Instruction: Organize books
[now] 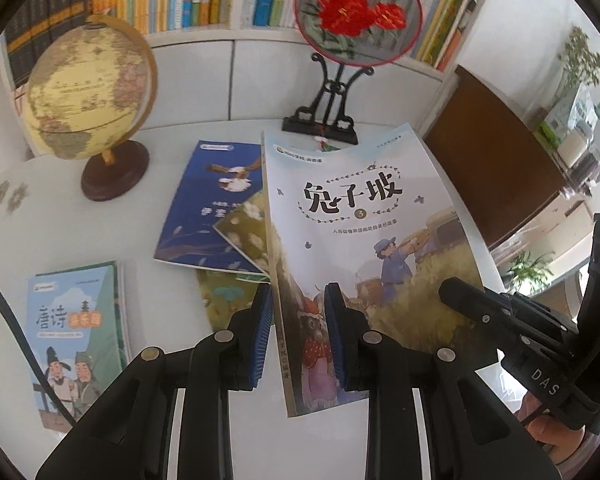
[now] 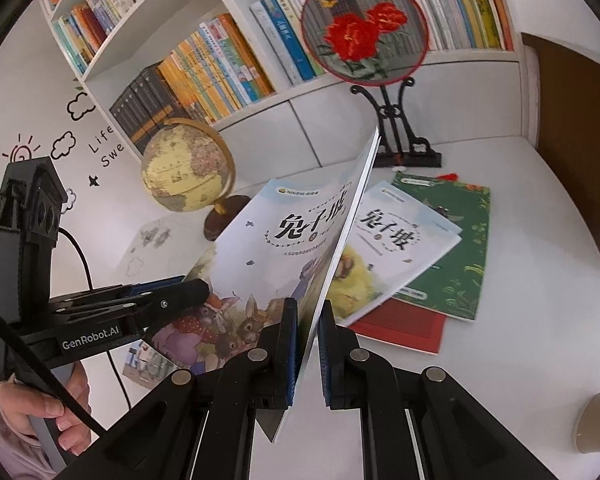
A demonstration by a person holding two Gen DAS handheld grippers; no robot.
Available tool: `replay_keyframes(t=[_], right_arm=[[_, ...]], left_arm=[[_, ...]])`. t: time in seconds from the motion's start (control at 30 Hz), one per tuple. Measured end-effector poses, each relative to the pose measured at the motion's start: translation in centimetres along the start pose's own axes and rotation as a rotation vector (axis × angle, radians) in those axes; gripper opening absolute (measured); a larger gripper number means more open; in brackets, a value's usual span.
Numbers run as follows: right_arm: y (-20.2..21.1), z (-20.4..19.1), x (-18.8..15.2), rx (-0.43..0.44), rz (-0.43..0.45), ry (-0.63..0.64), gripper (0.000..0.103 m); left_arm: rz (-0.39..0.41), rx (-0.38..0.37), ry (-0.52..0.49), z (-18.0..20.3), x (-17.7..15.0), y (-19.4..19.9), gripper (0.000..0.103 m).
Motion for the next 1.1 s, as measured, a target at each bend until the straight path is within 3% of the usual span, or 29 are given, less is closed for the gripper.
replay_keyframes(t=[0.47, 1.1], right_arm=[[0.0, -8.2, 1.6, 0.052, 0.021, 0.095, 0.01], [-3.9, -21.5, 0.5, 0.152, -0.033, 0.221, 0.011]], left_arm=[[0.086, 0.023, 0.079, -6.5, -0.7, 5.5, 0.023], [0.165, 0.113, 0.217, -18.0, -3.6, 12.4, 0.023]])
Point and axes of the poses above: each gripper's, at about its wrist camera, not at the fingertips, and y roughly against the way its jaws point, z to its right, x to its top, the point moved 1 cm from there along -y, roughly the way its jaws point, and after that the axes turned 13 degrees about -x, right-handed, at the moved point
